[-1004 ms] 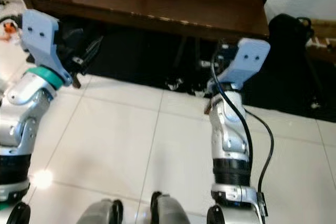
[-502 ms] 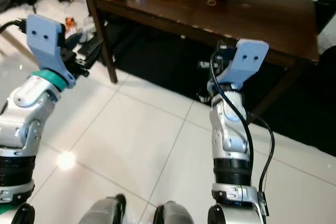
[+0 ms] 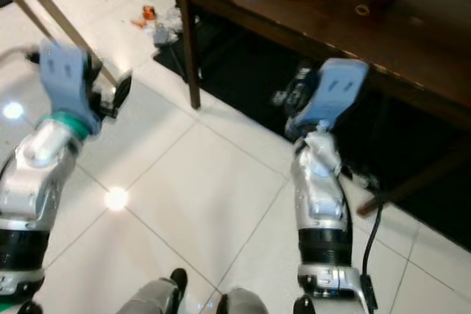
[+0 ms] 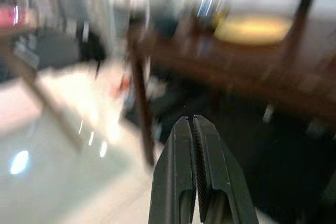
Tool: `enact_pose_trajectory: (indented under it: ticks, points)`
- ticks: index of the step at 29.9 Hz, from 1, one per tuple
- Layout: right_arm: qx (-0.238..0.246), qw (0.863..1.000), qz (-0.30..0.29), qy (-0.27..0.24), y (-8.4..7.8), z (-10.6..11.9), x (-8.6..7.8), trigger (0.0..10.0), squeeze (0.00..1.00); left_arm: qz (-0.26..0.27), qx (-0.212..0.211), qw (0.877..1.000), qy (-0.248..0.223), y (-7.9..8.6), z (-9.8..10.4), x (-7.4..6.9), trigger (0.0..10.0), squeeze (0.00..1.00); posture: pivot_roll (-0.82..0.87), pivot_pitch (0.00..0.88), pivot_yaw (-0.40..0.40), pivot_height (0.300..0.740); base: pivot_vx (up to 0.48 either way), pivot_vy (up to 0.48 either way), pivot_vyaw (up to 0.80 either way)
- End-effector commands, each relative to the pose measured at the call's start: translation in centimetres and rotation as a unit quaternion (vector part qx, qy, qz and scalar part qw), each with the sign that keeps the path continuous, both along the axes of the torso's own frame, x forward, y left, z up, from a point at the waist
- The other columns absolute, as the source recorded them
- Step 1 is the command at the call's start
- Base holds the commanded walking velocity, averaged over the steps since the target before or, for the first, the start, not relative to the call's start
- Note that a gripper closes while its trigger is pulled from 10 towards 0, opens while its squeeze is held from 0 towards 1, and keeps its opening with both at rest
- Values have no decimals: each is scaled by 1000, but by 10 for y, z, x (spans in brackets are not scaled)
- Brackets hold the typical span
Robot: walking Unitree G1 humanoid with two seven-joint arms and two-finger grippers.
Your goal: Setting the table
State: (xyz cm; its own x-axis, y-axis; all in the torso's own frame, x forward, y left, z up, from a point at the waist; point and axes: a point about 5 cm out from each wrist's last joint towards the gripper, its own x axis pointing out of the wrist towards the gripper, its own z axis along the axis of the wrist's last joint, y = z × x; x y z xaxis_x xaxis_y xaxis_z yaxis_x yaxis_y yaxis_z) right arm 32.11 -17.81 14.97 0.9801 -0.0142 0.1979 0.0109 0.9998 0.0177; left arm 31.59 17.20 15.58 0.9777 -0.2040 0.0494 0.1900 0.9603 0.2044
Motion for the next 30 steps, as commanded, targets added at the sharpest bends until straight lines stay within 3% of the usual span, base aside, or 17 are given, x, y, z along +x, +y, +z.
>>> enact_pose_trajectory:
  ticks: [1,9,16,23,27,30]
  points:
    - [-6,1000,0,23,-1,-19,-9,10000,39,-15,28,999,6,-4,-14,-4,10000,0,73,13,20,740,0,0,800]
    - [-12,996,-6,91,-2,-67,-39,10000,102,2,45,998,40,2,-47,-19,10000,0,65,10,10,740,0,0,800]
    - [-10,998,5,68,3,-60,-35,10000,102,4,53,998,39,4,-57,-21,10000,0,53,6,18,740,0,0,800]
    - [-10,999,11,50,4,-51,-29,10000,102,22,33,999,29,5,-52,-14,10000,0,51,5,10,740,0,0,800]
    - [10,999,10,29,4,-41,-24,10000,0,39,23,999,19,5,-49,-9,10000,0,48,0,6,740,454,0,203]
    - [13,1000,4,22,2,-38,-22,10000,0,42,20,999,16,4,-48,-7,10000,0,47,0,5,740,458,0,0]
